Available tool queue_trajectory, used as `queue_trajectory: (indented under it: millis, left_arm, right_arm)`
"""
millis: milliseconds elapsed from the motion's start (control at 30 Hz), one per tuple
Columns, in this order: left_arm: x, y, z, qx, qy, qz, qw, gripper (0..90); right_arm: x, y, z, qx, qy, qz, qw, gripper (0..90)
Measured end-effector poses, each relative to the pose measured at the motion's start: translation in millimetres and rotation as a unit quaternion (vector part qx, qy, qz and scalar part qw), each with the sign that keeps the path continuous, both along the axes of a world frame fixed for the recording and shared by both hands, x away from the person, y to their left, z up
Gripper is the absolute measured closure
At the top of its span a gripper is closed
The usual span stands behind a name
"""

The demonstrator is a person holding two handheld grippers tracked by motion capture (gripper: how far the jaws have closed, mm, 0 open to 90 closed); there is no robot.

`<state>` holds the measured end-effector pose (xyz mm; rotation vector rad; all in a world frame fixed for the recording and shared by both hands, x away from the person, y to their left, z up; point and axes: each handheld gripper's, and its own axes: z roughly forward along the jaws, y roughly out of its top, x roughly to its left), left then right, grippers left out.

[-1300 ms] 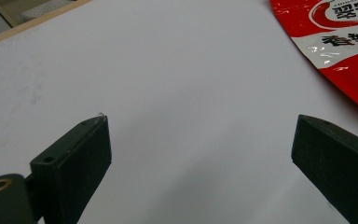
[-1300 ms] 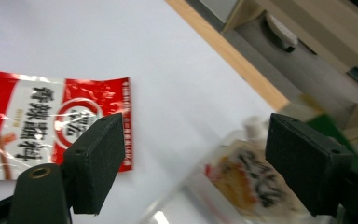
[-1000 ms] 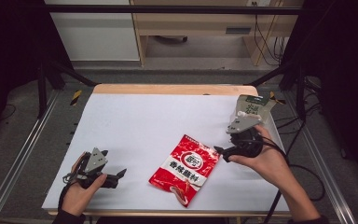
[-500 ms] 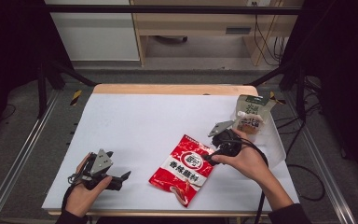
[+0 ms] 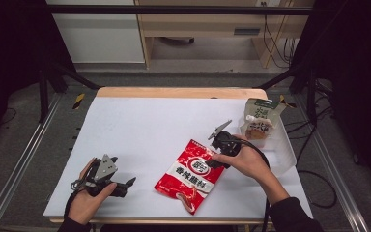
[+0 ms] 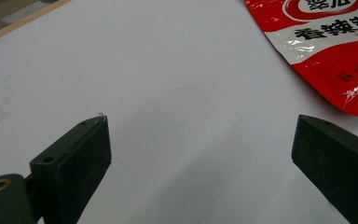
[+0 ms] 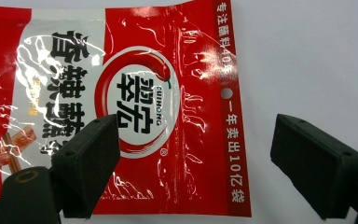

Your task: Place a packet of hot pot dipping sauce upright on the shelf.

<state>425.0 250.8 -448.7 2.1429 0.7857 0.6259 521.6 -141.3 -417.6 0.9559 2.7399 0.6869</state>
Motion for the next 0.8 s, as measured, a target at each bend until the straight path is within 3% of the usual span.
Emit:
queue_trajectory:
  millis: [533,800]
  left_arm:
    - [0.3,-1.0,-0.6,-0.001,0.000,-0.002,1.0000,4.5]
    - [0.4,-1.1,-0.7,-0.001,0.001,-0.003,1.0000,4.6]
  right_arm:
    - [14.8,-5.5,-15.4,-0.024,0.051,-0.019,0.9982,17.9]
    - [19.1,-4.4,-21.0,-0.026,0.068,-0.016,0.9973,19.9]
